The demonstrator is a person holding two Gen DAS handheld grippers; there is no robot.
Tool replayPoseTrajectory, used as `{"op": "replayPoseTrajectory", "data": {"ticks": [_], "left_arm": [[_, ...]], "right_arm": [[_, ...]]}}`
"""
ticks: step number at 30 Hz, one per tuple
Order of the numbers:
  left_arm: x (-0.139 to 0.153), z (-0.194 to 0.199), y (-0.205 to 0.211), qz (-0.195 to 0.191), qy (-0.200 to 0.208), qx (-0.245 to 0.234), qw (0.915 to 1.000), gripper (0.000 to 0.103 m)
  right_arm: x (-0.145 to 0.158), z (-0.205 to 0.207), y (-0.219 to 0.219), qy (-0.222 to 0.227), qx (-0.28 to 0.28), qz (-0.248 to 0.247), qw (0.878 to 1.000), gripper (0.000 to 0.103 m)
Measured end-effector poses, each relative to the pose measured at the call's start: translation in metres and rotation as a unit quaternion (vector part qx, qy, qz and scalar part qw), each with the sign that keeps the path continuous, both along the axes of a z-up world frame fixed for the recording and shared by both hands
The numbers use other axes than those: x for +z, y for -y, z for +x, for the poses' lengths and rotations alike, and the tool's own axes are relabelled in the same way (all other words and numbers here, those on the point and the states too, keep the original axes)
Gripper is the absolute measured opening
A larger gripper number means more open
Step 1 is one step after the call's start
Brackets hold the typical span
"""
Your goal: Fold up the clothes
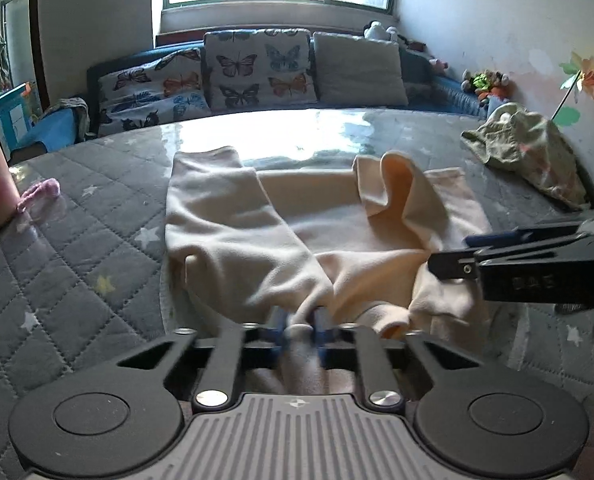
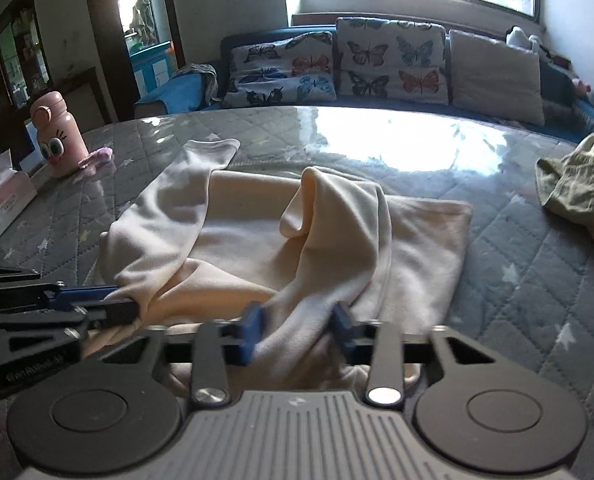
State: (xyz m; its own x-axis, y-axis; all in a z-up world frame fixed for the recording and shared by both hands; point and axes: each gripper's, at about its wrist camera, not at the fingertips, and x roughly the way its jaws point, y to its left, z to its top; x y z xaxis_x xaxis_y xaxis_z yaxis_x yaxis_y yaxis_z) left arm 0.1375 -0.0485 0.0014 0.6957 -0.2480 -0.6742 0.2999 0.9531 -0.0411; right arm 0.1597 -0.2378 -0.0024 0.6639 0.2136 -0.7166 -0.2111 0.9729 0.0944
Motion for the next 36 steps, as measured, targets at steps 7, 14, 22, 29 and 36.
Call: {"op": "replayPoseTrajectory", "data": {"ticks": [7, 14, 22, 29, 36], "left_arm": [[0.027, -0.018, -0.021, -0.028, 0.033, 0.035, 0.9985, 0.008], [0.057, -0.056, -0.057, -0.076, 0.051, 0.061, 0.994, 0.008], [0.042, -0.109, -0.075, -0.084, 0.004, 0.035, 0.9958, 0.008], [0.039, -0.116, -0.065, -0.058, 0.001, 0.02, 0.9981, 0.023], [0.048, -0.093, -0.04, -0.028, 0.043, 0.01, 0.9986, 0.046]], "right_arm": [[0.02, -0.021, 0.019, 0.026, -0.006, 0.029, 0.999, 0.005], [0.05, -0.067, 0.044, 0.069, -0.011, 0.046, 0.996, 0.004], [0.049, -0.134, 0.08, 0.036, -0.012, 0.056, 0.998, 0.004], [0.045, -0.137, 0.077, 0.027, -0.002, 0.013, 1.0, 0.01], [0.031, -0.091, 0.038, 0.026, 0.037, -0.003, 0.999, 0.026]]}}
